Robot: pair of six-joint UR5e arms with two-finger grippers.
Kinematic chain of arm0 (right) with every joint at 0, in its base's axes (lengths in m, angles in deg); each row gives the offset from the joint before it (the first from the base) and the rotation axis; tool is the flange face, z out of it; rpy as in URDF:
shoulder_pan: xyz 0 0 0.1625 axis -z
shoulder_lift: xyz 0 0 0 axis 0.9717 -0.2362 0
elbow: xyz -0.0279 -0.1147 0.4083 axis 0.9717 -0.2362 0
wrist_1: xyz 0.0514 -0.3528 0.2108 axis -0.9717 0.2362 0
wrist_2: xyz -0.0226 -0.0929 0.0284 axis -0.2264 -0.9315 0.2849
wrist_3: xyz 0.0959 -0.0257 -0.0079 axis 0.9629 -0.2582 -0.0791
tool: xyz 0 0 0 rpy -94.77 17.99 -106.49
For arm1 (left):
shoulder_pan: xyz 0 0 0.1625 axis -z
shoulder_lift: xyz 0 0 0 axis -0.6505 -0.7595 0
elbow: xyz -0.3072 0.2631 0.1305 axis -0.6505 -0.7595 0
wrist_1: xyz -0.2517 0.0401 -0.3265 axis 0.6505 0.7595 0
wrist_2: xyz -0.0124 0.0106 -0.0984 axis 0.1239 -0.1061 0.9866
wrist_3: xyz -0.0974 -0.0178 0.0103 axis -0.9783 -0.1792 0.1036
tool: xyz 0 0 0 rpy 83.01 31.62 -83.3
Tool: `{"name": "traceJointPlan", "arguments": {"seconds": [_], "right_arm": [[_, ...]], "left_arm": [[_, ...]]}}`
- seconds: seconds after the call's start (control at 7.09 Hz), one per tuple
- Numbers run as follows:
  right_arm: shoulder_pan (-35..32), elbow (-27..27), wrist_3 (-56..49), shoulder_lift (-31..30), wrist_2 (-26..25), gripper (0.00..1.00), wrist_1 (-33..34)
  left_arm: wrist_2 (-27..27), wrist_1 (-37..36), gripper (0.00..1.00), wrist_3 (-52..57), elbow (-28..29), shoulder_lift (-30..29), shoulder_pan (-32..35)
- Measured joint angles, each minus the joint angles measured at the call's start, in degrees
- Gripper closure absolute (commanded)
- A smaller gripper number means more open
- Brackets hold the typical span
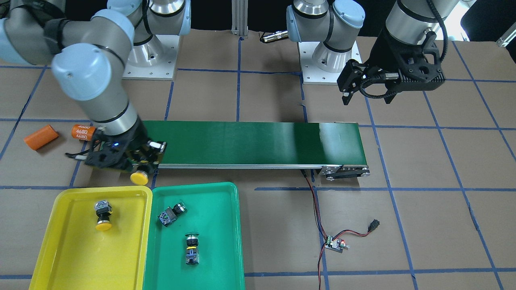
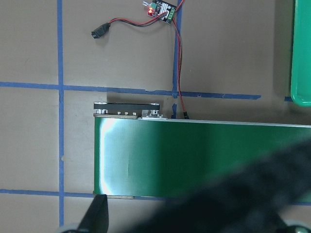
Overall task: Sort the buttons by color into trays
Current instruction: 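Place the yellow-capped button in the yellow tray and open the right gripper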
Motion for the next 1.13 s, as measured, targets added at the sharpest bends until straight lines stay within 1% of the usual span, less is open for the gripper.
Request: {"name": "traceJointPlan", "arguments": {"seconds": [0.14,0.28,0.42,0.56,0.85,0.99,1.13], "right_arm": [[2.2,-4.07,-2.73,4.6,-0.53,0.95,0.7],[4.07,-7.3,-6.76,9.69,-1.86,0.73,2.3],[5.38,-9.26,-9.09,13.63,-2.9,0.08,4.11],[5.96,-10.16,-10.15,16.13,-3.25,0.0,5.23],[6.28,-10.53,-11.13,17.5,-3.36,0.0,7.29],[6.29,-10.22,-11.21,16.45,-3.32,0.0,7.23],[6.25,-9.58,-11.21,13.42,-3.24,0.0,4.51]], "left_arm": [[-1.64,-0.06,0.0,0.06,-0.11,0.08,0.06],[-2.38,-0.04,0.0,0.28,-0.17,0.29,0.09],[-2.67,-0.02,0.0,0.46,-0.05,0.44,0.11],[-2.76,-0.03,0.0,0.54,0.2,0.49,0.12],[-2.9,-0.07,0.0,0.57,0.2,0.45,0.12],[-2.91,-0.13,0.0,0.56,0.12,0.39,0.12],[-2.88,-0.19,0.0,0.52,0.21,0.26,0.12]]}}
